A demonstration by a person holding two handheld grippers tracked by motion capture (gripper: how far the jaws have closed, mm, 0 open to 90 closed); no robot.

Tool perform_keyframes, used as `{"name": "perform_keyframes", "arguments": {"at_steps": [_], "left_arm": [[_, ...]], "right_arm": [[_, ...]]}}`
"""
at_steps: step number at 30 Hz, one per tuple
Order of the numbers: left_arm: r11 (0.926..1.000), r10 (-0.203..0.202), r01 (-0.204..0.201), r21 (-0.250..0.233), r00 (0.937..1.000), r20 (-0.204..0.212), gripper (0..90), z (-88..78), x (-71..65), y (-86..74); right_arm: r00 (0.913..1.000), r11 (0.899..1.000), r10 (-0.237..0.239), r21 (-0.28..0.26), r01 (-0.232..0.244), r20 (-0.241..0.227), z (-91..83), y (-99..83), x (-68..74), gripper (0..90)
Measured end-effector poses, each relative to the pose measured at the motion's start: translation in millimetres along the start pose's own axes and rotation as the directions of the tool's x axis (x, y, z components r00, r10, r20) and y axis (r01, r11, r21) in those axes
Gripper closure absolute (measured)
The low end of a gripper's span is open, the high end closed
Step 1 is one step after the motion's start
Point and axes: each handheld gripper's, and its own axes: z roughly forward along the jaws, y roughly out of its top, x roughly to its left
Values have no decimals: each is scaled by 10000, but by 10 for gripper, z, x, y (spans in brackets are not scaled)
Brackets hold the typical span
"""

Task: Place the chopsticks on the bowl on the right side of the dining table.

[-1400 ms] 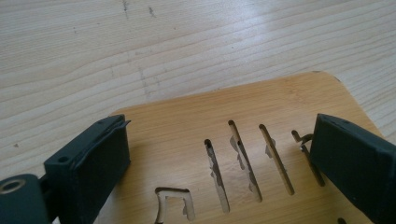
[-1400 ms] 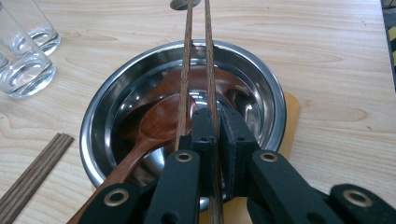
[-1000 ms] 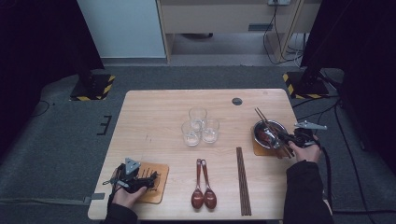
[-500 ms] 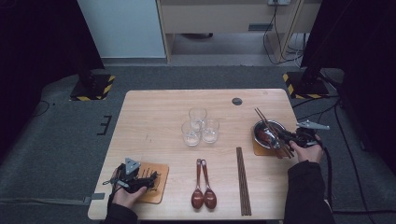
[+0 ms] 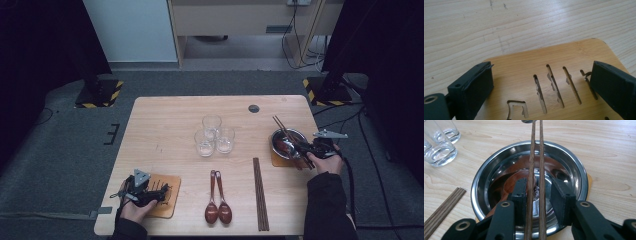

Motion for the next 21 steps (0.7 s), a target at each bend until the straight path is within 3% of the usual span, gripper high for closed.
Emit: {"name": "perform_keyframes", "arguments": {"at_steps": [11,21], "left_arm": [[10000,4,-4,5,10000,0,38,0,0,0],[10000,1,-1,1,10000,0,38,0,0,0]], "right_arm": [[9999,9998,-138,151,138,11,3,-16,-10,769],[9996,9995,-262,160,263,-55,-1,-15,-8,780]]}}
